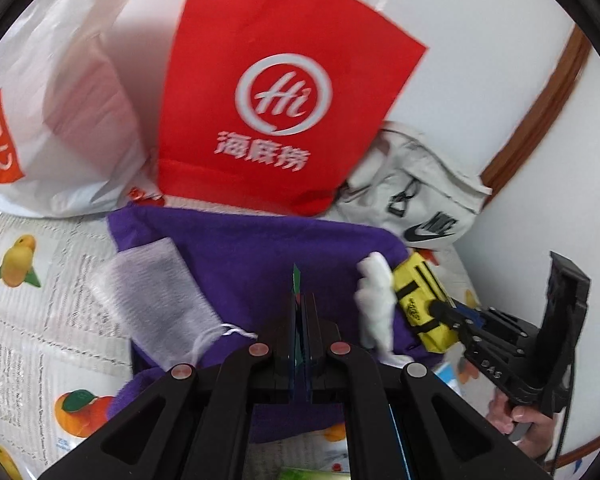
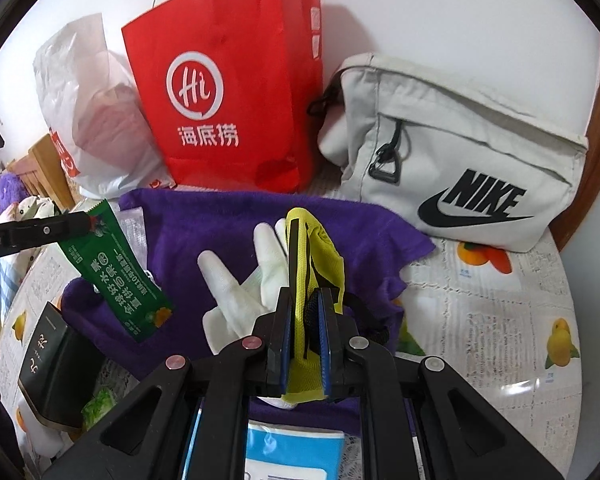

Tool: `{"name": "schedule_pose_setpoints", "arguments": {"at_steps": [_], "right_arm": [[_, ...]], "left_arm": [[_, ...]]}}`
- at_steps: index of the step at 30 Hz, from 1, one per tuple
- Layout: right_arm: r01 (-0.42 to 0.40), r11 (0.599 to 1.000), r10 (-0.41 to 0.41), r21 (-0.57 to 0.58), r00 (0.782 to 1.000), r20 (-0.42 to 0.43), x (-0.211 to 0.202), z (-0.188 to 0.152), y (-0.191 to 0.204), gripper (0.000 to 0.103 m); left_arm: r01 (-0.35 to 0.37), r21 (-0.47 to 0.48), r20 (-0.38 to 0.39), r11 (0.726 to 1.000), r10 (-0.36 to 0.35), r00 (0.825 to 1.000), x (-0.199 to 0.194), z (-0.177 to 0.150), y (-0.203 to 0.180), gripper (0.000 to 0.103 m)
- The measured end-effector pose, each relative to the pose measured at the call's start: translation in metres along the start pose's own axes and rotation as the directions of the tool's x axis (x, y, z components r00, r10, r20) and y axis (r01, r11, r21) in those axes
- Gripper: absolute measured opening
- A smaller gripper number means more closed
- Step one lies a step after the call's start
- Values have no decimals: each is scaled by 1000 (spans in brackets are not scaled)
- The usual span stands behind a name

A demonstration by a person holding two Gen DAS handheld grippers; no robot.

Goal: Organize soft objects

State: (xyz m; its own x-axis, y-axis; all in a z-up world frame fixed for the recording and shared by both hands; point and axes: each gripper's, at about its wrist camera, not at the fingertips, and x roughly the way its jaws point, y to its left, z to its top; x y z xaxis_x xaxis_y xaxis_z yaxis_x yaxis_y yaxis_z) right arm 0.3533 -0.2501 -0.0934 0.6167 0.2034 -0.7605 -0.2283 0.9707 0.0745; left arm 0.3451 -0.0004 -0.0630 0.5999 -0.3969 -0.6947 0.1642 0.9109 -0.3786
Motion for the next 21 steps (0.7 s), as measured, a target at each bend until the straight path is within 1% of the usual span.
{"name": "schedule_pose_setpoints", "arguments": {"at_steps": [7, 10, 13, 16, 21], "right_arm": [[-7, 1000, 7, -2, 1000, -18, 13, -1, 6, 13], [-17, 1000, 17, -10, 1000, -22, 15, 1, 10, 13], [-25, 999, 24, -21, 999, -31, 19, 2, 15, 14], [-27, 999, 25, -33, 999, -37, 22, 3, 20, 16], [-46, 999, 45, -24, 998, -45, 26, 1, 23, 18]], "left_arm": [[-55, -27, -13, 998, 54, 998, 4, -2, 26, 4], [-66, -46, -23, 997, 65, 998, 6, -2, 35, 4], [-92, -54, -33, 994, 91, 995, 10, -3, 41, 4], [-99, -65, -41, 993, 96, 995, 11, -4, 46, 4], [-121, -55, -54, 991, 118, 991, 13, -6, 49, 4]]}}
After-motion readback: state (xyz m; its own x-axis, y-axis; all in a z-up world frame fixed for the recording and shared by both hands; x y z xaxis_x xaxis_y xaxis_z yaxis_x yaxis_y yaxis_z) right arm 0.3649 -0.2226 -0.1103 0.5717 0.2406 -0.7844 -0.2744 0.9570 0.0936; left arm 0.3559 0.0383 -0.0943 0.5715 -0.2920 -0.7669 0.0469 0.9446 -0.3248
